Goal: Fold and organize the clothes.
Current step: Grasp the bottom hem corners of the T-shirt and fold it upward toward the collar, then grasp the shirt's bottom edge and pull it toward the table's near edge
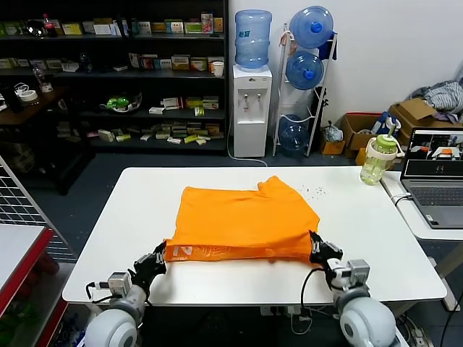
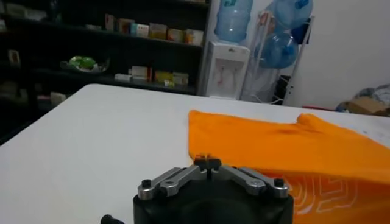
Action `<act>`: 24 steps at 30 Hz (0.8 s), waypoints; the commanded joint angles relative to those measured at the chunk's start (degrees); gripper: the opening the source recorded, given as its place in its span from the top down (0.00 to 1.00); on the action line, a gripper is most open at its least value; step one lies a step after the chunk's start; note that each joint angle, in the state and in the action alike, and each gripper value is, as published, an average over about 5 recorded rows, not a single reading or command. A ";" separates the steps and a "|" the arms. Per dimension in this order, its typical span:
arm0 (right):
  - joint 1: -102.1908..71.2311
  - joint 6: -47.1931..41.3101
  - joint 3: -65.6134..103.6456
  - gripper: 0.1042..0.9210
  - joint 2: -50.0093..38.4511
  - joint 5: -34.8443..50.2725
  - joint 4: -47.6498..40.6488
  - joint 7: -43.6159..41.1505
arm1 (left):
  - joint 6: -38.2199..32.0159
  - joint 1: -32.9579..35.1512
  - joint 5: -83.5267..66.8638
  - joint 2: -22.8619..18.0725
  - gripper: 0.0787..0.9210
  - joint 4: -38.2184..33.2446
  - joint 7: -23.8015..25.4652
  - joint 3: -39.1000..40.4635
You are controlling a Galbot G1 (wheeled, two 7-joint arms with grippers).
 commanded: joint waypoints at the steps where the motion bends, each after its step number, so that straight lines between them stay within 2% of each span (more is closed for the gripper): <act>1: 12.56 -1.05 -4.79 0.98 -0.65 2.40 -8.81 1.27 | 0.08 -11.32 -0.79 0.49 0.99 10.08 -0.30 4.14; 5: 15.19 -1.03 -7.04 0.98 -0.33 2.49 -11.60 1.05 | 0.46 -12.98 -1.11 0.37 0.99 12.08 -0.27 5.30; 8: 16.57 -1.34 -8.34 0.93 -0.17 2.60 -12.99 0.40 | 1.64 -13.93 -1.71 -0.05 0.95 12.97 0.05 5.51; 16: 15.76 -0.78 -7.16 0.65 -0.14 1.05 -14.07 -2.29 | 2.22 -12.71 -2.02 -0.32 0.68 12.27 0.53 4.99; 24: 5.07 1.22 -1.59 0.37 -6.20 -0.96 -10.27 -6.53 | 2.36 -2.32 -2.17 1.28 0.42 5.18 0.18 2.14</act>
